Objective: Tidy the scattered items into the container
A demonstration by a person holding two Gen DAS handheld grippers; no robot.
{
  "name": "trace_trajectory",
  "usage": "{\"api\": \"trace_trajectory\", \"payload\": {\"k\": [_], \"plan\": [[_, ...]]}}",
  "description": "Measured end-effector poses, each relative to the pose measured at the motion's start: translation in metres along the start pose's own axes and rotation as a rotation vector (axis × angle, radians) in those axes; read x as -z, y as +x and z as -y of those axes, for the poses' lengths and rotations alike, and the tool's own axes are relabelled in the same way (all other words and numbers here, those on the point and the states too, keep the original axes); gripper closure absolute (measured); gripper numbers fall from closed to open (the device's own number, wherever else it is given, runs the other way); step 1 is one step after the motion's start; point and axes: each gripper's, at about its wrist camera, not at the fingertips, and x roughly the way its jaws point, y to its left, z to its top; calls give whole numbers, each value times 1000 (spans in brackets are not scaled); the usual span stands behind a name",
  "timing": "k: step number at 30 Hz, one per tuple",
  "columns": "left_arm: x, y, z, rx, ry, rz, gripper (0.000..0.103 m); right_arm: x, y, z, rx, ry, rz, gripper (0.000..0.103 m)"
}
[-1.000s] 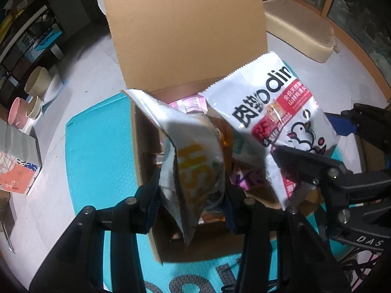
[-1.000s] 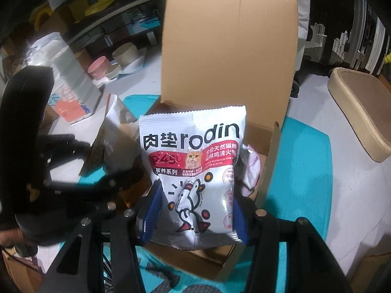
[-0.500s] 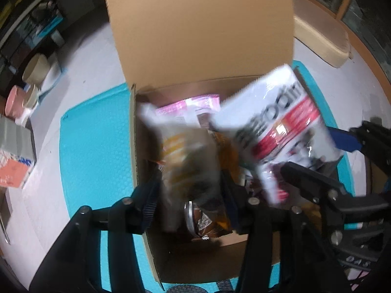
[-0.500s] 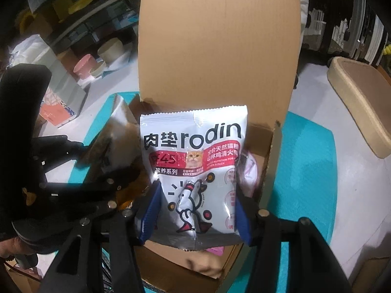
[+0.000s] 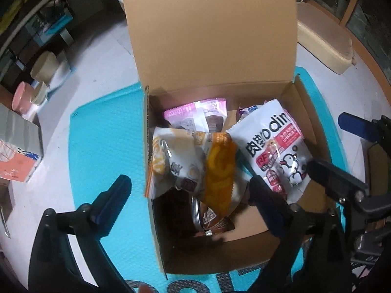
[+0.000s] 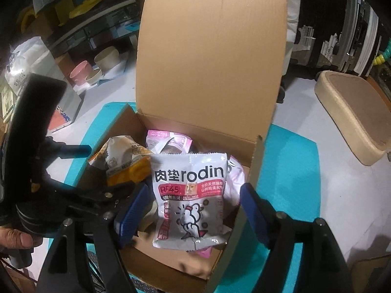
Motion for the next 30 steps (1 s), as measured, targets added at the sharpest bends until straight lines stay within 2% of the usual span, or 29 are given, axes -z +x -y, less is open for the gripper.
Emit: {"api": "trace_trajectory", "payload": {"k": [10,17,22,30], "plan": [[23,-35,6,-9,43,16,5,15,-28,-2,43,-25,9,25],[38,-67,7,-22,63,60,5,29,-58,-11,53,-19,33,21],[52,-89,11,-76,84,92,5,39,-77,-16,56,-14,45,19],[82,-113,12,-77,104,93,5,65,-100,-23,71,0,33,17]]}}
